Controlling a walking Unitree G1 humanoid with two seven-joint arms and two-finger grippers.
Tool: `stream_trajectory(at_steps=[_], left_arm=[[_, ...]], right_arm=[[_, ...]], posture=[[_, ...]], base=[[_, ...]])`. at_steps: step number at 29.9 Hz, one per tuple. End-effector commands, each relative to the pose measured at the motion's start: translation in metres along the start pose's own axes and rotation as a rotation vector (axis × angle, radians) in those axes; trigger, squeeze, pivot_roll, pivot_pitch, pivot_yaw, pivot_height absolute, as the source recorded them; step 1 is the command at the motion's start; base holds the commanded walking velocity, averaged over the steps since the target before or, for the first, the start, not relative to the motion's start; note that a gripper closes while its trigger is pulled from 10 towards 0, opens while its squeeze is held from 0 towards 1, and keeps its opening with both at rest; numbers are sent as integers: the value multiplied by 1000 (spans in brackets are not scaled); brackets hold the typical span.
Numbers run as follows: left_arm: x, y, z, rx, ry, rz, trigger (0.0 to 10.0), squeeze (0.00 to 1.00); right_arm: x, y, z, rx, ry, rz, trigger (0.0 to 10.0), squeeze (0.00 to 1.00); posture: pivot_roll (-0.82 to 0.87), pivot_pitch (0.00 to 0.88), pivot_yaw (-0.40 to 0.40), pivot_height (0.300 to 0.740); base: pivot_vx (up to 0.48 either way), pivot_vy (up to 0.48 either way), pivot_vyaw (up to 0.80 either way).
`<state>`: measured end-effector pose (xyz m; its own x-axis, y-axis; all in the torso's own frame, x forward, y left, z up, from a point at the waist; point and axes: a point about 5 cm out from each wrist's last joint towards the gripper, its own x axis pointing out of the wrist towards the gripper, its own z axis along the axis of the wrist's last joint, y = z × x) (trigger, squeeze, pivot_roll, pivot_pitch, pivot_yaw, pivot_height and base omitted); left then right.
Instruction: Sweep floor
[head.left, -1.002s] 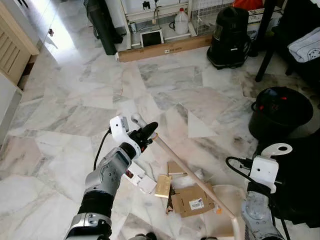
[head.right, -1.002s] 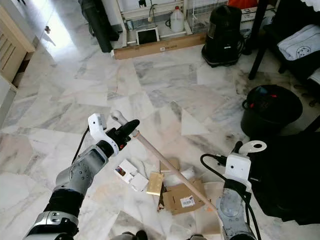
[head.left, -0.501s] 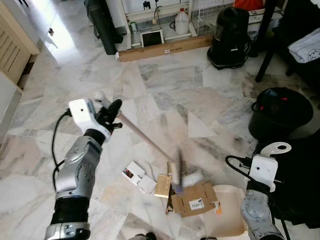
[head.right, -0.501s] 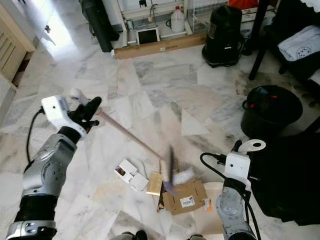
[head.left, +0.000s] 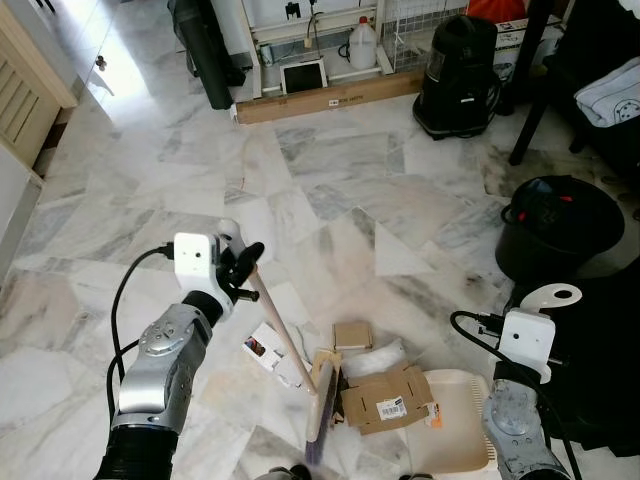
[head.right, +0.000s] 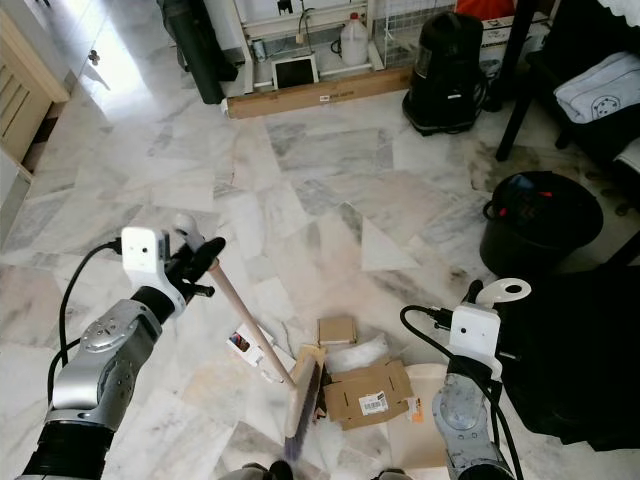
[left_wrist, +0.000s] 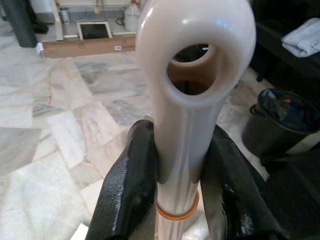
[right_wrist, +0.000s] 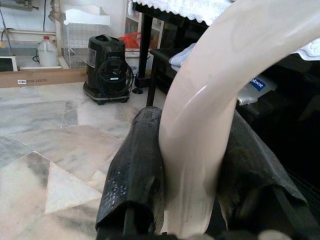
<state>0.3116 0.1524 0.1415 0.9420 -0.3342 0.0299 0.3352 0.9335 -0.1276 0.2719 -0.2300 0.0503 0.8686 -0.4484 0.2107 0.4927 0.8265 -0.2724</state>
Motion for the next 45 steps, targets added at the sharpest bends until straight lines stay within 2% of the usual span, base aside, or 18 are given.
stream_trajectory(at_steps=[1, 6, 15, 24, 37, 39, 45], left_arm=[[-5, 4, 3, 34, 5, -4, 10000, 0], [-6, 1, -2, 27, 35, -30, 10000, 0], [-12, -14, -17, 5, 131, -138, 10000, 0], [-14, -23, -26, -5, 200, -205, 10000, 0], [-3, -23, -17, -111, 127, -144, 10000, 0], [0, -21, -12, -162, 92, -118, 10000, 0], [1, -22, -10, -182, 84, -126, 10000, 0]], right_arm=[[-15, 1, -18, -51, 95, 44, 10000, 0], [-15, 1, -18, -51, 94, 45, 10000, 0], [-18, -2, -21, -57, 100, 43, 10000, 0], [-21, -1, -22, -56, 105, 50, 10000, 0], [-22, 1, -21, -47, 103, 62, 10000, 0], [-22, 2, -20, -38, 103, 70, 10000, 0], [-21, 7, -18, -16, 99, 89, 10000, 0]], posture=[[57, 167, 132, 740], [55, 168, 132, 740], [54, 181, 134, 740], [54, 191, 134, 740], [50, 193, 131, 740], [47, 193, 130, 740], [51, 191, 127, 740]], base=[[0, 0, 0], [0, 0, 0], [0, 0, 0], [0, 0, 0], [0, 0, 0], [0, 0, 0], [0, 0, 0]])
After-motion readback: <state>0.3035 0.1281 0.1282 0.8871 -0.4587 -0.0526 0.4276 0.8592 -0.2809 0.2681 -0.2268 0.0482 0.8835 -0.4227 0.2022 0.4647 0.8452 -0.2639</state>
